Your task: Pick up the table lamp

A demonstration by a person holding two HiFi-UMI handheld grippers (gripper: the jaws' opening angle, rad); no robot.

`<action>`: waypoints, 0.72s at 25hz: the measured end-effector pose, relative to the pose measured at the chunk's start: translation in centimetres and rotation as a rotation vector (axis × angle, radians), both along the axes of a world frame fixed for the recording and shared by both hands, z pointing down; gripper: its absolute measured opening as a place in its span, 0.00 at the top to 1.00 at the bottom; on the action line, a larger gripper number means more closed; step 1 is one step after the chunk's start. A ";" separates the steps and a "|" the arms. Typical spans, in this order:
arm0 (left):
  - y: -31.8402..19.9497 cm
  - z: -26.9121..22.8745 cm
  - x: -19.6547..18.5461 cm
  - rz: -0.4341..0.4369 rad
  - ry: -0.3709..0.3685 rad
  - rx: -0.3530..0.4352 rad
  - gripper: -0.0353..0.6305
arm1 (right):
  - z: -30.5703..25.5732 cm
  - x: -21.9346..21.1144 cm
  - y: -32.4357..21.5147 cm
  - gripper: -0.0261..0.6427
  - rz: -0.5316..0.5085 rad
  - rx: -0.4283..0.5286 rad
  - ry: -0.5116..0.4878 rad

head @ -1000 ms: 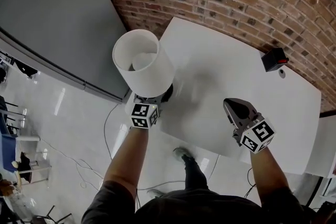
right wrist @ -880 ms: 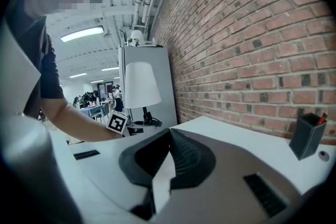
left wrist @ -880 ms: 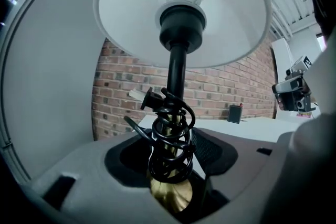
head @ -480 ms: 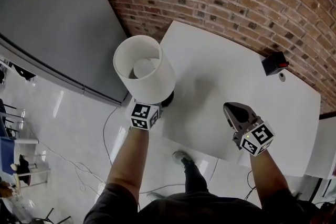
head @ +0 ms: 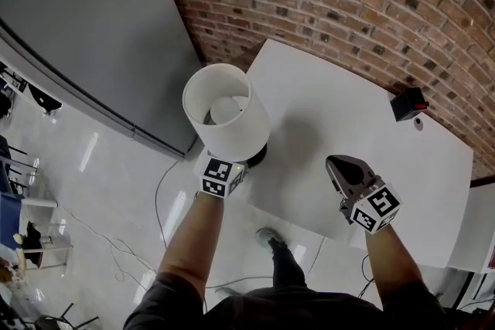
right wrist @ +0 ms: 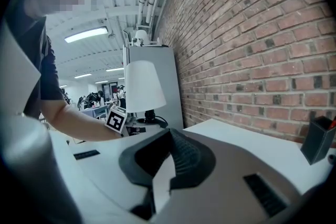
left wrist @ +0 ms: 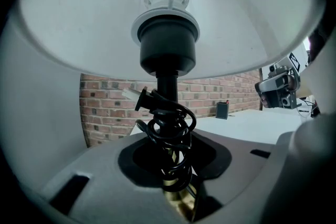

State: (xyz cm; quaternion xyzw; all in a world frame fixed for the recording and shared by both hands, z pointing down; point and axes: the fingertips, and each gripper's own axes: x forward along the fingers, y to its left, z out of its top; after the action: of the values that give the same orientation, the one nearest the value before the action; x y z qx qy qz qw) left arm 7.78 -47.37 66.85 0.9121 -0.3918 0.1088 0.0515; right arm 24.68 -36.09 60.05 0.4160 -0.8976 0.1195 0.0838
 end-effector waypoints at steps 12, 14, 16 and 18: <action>2.5 -3.2 -3.7 -0.042 -0.012 -0.004 0.78 | -1.6 -3.4 0.8 0.97 -0.073 0.020 -0.010; 3.2 -3.9 -5.0 -0.065 -0.003 -0.015 0.78 | -2.2 -4.5 0.9 0.97 -0.091 0.024 -0.015; 3.8 -4.8 -6.8 -0.095 -0.005 -0.020 0.78 | -2.9 -5.9 0.8 0.97 -0.115 0.033 -0.020; 4.6 -5.8 -8.8 -0.127 -0.013 -0.020 0.78 | -3.7 -7.5 0.8 0.97 -0.142 0.047 -0.022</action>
State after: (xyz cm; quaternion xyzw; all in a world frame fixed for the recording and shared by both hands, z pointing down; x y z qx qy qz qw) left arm -1.00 -42.77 61.05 0.8841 -0.4481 0.1151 0.0650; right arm 17.18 -35.34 56.33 0.3517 -0.9283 0.0969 0.0724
